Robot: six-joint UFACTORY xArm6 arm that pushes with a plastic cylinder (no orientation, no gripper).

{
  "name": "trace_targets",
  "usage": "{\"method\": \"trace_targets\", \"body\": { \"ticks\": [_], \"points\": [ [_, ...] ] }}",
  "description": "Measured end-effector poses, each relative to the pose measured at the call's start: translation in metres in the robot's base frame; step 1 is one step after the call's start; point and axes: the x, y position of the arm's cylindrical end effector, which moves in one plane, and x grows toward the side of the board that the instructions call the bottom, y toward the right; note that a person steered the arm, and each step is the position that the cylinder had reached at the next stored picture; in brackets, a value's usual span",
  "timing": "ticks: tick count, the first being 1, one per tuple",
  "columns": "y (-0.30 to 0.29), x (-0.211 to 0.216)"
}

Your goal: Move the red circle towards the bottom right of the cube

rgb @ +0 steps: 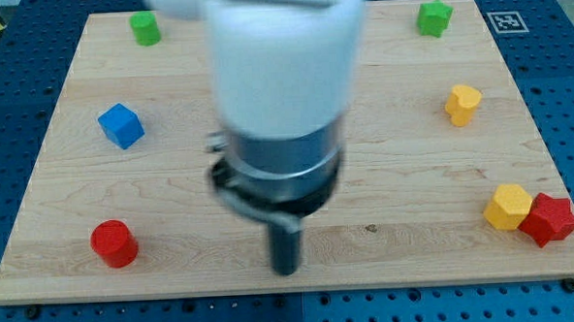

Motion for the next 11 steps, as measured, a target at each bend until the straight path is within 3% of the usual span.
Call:
{"method": "trace_targets", "body": {
  "ticks": [2,5,6,7,8,9,10,11],
  "points": [
    [-0.025,0.005],
    [-0.169,0.003],
    [-0.176,-0.040],
    [-0.126,-0.080],
    [-0.127,-0.080],
    [-0.158,-0.050],
    [-0.122,-0.055],
    [-0.036,-0.103]
  ]
}}
